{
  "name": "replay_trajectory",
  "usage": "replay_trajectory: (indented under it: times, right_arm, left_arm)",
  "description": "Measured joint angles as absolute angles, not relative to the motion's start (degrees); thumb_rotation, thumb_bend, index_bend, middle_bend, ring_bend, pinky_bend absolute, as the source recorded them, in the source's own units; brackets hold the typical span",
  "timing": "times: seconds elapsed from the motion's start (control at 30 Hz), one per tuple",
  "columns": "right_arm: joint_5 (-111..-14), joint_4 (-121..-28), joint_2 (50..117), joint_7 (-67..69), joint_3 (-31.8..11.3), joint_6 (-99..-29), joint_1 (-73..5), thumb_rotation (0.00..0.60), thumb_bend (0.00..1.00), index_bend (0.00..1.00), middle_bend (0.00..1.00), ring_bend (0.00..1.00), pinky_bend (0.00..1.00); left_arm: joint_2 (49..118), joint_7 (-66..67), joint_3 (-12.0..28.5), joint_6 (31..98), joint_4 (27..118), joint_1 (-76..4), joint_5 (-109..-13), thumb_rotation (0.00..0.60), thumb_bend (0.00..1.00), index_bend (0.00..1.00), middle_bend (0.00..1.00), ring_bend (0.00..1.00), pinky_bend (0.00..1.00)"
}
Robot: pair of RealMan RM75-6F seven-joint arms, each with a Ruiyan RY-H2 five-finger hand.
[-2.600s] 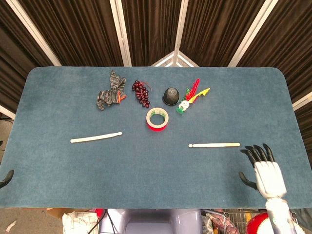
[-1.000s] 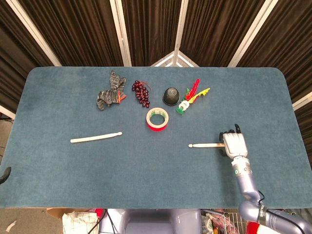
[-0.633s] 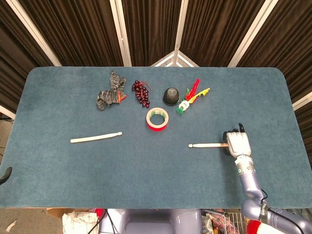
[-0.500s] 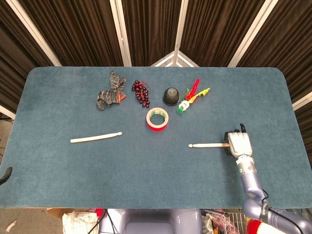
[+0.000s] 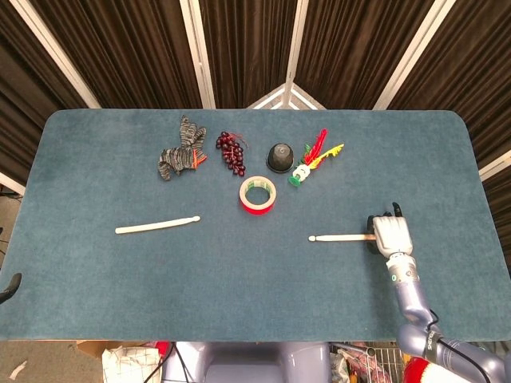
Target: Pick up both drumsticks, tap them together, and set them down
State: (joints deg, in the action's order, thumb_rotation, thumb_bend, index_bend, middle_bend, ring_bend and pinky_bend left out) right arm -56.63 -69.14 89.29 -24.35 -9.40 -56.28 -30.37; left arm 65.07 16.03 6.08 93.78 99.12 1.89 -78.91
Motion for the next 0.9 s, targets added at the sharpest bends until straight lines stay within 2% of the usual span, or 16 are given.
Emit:
replay_trajectory:
  times: [0.57,0.9]
  right_arm:
    - [-57.4,-66.8,90.3,-23.5,-9.1,-55.5,-30.7,0.6,0.3,0.55,0.5,0.33,0.01]
    - [-57.5,-66.1,90.5,-23.8,-9.1,-55.4,-30.7,0.6,0.3,0.56,0.5,0.33,0.01]
  left_arm:
    - [65.4,16.8,6.1,93.6,99.2,1.7,-78.6,0.6,0.37,0.15,0.12,0.0,0.0]
    - [65.4,17.1,6.0,93.4,99.3,1.6,-78.5,0.6,0.37,0.16,0.12,0.0,0.0]
